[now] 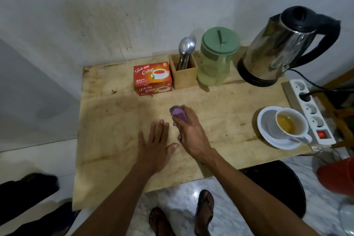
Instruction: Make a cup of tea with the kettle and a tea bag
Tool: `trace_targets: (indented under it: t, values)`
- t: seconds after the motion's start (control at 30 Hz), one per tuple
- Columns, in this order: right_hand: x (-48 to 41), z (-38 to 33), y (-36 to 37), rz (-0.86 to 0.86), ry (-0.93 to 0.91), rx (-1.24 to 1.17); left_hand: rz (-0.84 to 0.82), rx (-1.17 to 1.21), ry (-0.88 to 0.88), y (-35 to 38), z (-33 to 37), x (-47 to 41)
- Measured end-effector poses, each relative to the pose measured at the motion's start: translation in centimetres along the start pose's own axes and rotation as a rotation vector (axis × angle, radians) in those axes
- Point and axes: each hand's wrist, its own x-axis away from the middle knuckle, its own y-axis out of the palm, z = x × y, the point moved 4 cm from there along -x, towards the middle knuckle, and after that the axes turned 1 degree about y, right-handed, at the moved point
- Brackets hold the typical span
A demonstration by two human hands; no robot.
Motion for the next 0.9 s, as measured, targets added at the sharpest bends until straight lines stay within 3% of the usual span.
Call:
trace_targets:
  t: [0.03, 0.1, 0.2, 0.4, 0.5, 0.73, 0.8, 0.9]
  values:
    - [0.9, 0.4, -0.6, -0.001, 0.03, -0.051, -0.013, 0.0, 0.001, -0.1, 0.1, -0.1]
    - [1.8, 1.3, -3.4, 0.153, 0.143, -0.127, -0.018, 0.0, 0.006, 0.1, 0.0, -0.2]
    - [0.7, 5.1, -8.6, 0.348, 0.274, 0.019, 0.003, -0.004, 0.002, 0.8, -0.2, -0.2]
    - [-3.6, 15.5, -9.8, 0.324, 0.583, 0.167, -0.033, 0.035, 0.016, 0.6, -0.2, -0.1]
    - [-3.4, 13.8, -8.2, 0.256, 0.511, 0.156, -0.02, 0.062, 0.007, 0.2, -0.1, 0.1]
    - [5.9, 2.5, -3.1, -0.009, 0.01, -0.111, -0.03, 0.078, 0.01, 0.2, 0.0, 0.3]
    - [7.1, 2.9, -3.4, -0.042, 0.039, -0.105, -0.036, 0.082, 0.012, 0.3, -0.1, 0.2]
    - [5.9, 6.6, -6.7, 0.166, 0.27, -0.047, -0.04, 0.062, 0.008, 0.2, -0.3, 0.0]
